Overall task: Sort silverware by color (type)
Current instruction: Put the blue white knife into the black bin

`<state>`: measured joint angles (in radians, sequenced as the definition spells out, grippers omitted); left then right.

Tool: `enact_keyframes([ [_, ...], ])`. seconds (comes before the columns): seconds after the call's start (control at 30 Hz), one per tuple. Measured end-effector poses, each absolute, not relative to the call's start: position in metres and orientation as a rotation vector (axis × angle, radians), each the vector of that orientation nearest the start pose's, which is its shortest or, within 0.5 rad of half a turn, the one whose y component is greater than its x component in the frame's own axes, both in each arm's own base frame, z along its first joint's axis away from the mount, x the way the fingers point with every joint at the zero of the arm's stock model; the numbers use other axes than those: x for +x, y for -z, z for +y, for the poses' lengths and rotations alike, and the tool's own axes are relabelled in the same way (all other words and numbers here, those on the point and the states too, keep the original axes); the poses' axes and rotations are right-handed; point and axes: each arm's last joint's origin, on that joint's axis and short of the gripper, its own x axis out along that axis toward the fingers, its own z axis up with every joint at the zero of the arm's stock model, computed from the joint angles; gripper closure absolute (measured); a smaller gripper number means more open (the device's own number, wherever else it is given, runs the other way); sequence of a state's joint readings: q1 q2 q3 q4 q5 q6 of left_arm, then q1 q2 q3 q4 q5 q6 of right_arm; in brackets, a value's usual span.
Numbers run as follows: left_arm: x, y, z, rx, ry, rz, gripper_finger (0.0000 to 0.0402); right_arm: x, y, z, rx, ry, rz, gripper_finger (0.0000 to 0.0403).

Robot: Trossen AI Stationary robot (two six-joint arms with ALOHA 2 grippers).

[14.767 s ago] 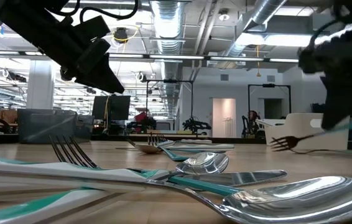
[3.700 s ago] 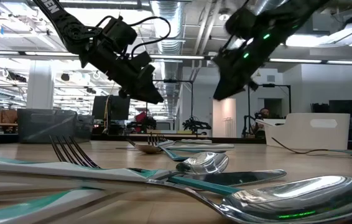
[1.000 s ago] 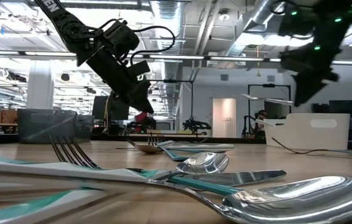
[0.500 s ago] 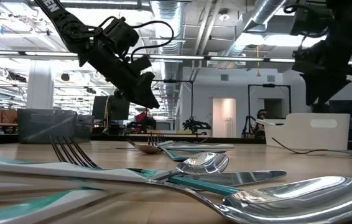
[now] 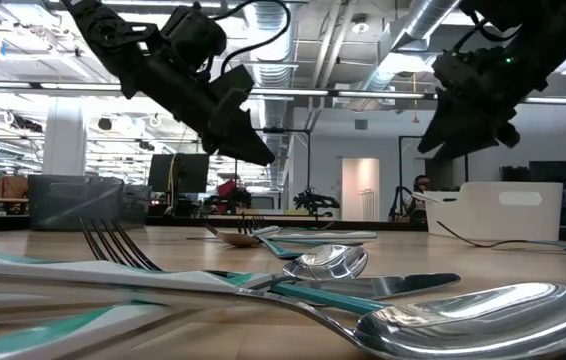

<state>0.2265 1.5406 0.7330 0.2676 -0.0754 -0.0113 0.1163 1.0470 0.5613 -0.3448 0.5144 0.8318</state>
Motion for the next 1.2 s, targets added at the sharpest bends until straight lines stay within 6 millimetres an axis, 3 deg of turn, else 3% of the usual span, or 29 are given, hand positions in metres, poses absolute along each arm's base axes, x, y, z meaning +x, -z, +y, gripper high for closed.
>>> enact_keyframes([
  [0.2,0.301,-0.182,0.061,-0.091,-0.337,0.53,0.0237,0.206,-0.19,0.021,0.49,0.646,0.608,0.018],
  [0.43,0.299,-0.18,0.063,-0.141,-0.453,0.54,0.0237,0.22,-0.184,0.027,0.463,0.724,0.476,0.0184],
  [0.63,0.3,-0.18,0.061,-0.206,-0.399,0.539,0.0237,0.227,-0.182,0.027,0.428,0.698,0.471,0.0185],
  [0.8,0.302,-0.18,0.048,-0.175,-0.295,0.55,0.0237,0.221,-0.175,0.027,0.363,0.709,0.575,0.0185],
  [0.9,0.303,-0.18,0.039,-0.126,-0.277,0.555,0.0237,0.213,-0.174,0.029,0.402,0.619,0.692,0.0185],
  [1.0,0.304,-0.18,0.034,-0.073,-0.263,0.556,0.0237,0.208,-0.175,0.038,0.471,0.484,0.788,0.0185],
  [1.2,0.306,-0.183,0.033,-0.047,-0.247,0.528,0.0237,0.203,-0.174,0.06,0.5,0.389,0.819,0.0185],
])
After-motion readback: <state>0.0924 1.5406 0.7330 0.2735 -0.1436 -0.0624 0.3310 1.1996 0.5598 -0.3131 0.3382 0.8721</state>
